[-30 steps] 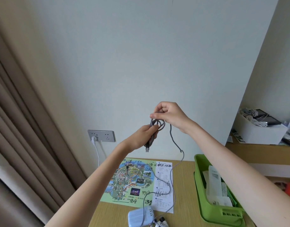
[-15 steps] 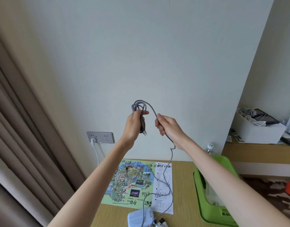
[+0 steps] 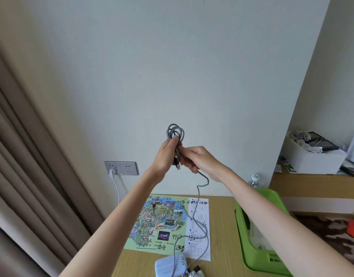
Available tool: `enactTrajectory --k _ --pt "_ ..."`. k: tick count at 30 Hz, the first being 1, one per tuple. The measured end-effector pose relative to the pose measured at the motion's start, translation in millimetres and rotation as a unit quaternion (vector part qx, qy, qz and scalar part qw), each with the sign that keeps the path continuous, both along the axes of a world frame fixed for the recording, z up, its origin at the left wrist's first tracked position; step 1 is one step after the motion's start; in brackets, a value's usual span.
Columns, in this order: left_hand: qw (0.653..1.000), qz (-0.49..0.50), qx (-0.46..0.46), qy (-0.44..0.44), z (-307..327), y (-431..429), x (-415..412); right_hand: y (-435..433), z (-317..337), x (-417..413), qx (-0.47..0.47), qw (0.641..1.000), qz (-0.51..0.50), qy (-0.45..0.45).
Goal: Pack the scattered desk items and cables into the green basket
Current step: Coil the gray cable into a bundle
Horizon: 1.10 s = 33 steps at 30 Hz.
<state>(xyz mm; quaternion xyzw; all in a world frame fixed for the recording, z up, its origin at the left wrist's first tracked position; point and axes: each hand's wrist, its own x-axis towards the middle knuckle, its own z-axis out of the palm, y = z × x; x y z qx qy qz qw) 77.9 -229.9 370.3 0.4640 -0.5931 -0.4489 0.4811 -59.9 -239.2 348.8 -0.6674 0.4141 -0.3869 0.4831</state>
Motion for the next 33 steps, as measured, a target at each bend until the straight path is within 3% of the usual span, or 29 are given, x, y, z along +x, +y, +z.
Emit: enactTrajectory --k 2,4,8,10,13,16,20,23,28,31,33 --pt "0.999 0.024 0.025 0.036 1 -2 3 -1 0 -3 -0.002 1.0 0.002 0.03" --pt "0.988 0.029 0.058 0.142 4 -5 7 -3 -2 -8 0.005 0.999 -0.009 0.047" --pt "0.916 -0.01 0.113 0.386 12 -13 19 -7 -7 -21 0.031 0.998 -0.037 0.047" --pt "0.908 0.001 0.127 0.399 13 -17 26 -8 -9 -27 0.043 0.997 -0.047 0.034" --pt "0.946 0.046 0.119 0.299 9 -18 34 -10 -6 -34 0.034 0.997 -0.065 0.023" --pt "0.988 0.075 0.07 0.115 1 -18 38 -14 2 -36 0.034 0.996 -0.075 -0.022" --pt "0.998 0.042 0.0 -0.05 -9 -13 36 -17 16 -38 0.025 0.996 -0.042 -0.079" --pt "0.991 -0.014 -0.022 -0.135 -11 -7 27 -16 24 -32 -0.001 0.998 -0.035 -0.049" --pt "0.972 -0.113 -0.038 -0.203 -12 6 10 -18 32 -24 -0.068 0.996 -0.061 0.012" --pt "0.959 -0.125 -0.028 -0.251 -15 9 1 -18 34 -18 -0.1 0.993 -0.057 0.033" --pt "0.965 -0.116 -0.013 -0.235 -15 10 -1 -18 32 -17 -0.109 0.991 -0.074 0.018"
